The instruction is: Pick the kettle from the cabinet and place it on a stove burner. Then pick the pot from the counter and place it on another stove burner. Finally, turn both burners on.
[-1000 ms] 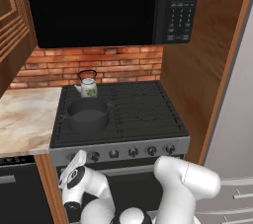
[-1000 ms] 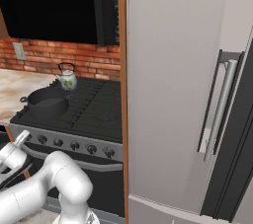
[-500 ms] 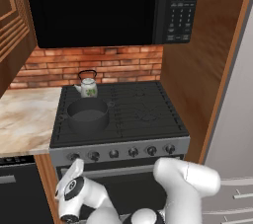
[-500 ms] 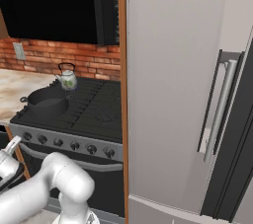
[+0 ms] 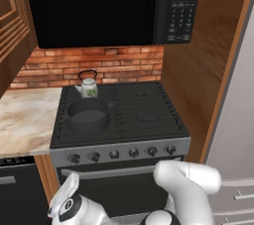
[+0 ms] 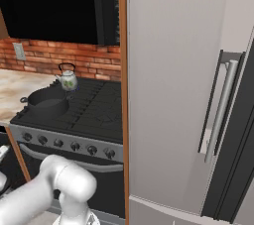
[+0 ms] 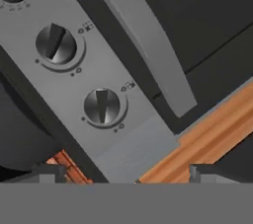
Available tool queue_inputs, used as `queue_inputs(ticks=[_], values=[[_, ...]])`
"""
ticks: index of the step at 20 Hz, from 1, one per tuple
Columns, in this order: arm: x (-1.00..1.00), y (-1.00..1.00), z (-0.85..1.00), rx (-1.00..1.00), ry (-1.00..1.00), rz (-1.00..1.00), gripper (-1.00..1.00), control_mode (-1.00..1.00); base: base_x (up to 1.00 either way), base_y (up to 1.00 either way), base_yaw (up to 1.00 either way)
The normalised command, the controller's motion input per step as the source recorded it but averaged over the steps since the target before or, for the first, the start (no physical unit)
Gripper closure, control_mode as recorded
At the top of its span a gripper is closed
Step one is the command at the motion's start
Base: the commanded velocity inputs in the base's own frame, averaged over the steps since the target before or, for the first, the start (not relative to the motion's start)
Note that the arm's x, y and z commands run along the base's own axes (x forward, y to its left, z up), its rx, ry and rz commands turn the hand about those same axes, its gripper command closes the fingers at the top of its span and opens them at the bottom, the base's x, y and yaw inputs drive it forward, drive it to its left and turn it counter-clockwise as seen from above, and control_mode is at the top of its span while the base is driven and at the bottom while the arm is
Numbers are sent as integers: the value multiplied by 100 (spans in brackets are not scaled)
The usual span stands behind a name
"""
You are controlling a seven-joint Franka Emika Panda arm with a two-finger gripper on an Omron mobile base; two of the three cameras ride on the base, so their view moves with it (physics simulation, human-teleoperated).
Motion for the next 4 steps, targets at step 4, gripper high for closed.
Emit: queue_inputs(ticks=[4], values=[[-60, 23, 0, 0, -3, 0, -100, -100, 0, 0, 0]])
